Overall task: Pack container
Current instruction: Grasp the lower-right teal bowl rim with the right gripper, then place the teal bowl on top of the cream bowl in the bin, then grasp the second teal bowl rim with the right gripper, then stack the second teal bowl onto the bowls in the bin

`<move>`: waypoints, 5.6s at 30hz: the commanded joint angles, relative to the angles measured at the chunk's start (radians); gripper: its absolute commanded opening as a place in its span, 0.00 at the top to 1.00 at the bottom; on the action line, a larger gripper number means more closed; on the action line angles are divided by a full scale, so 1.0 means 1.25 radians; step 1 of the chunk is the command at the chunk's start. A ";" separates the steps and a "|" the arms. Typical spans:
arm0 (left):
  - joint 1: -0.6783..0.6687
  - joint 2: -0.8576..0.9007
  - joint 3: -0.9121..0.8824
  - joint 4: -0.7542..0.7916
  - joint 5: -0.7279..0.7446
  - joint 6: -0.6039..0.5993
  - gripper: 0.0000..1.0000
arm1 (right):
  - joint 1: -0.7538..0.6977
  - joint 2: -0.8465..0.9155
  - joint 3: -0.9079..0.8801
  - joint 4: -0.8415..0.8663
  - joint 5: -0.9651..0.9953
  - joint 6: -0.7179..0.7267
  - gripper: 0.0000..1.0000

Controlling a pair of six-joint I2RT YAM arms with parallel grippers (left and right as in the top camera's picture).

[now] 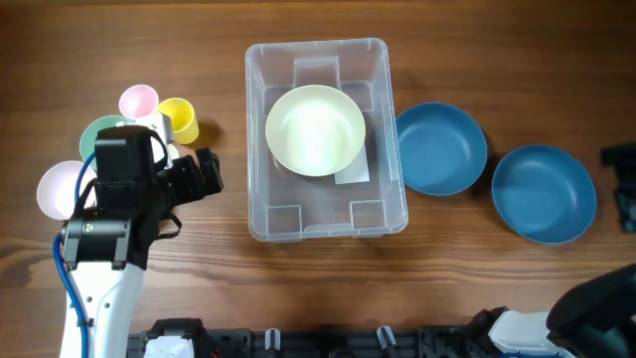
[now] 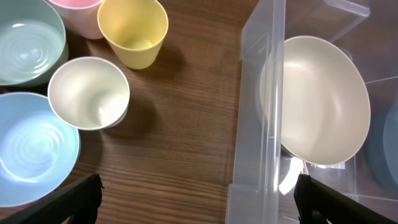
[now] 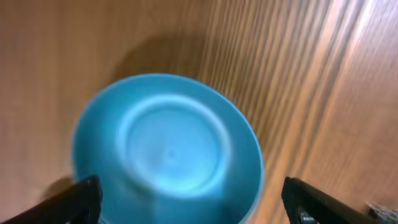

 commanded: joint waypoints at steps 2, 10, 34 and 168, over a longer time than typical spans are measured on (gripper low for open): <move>-0.003 -0.001 0.014 0.001 0.015 -0.004 0.00 | -0.009 0.004 -0.173 0.120 -0.039 -0.036 0.06; -0.003 -0.001 0.014 0.000 0.015 -0.004 0.00 | -0.009 0.005 -0.352 0.295 -0.039 -0.035 0.05; -0.003 -0.001 0.014 -0.008 0.015 -0.004 0.00 | -0.009 -0.020 -0.315 0.374 -0.097 -0.036 0.96; -0.225 0.031 0.158 0.012 0.008 -0.002 0.14 | 0.574 -0.170 0.137 0.095 0.041 -0.141 0.47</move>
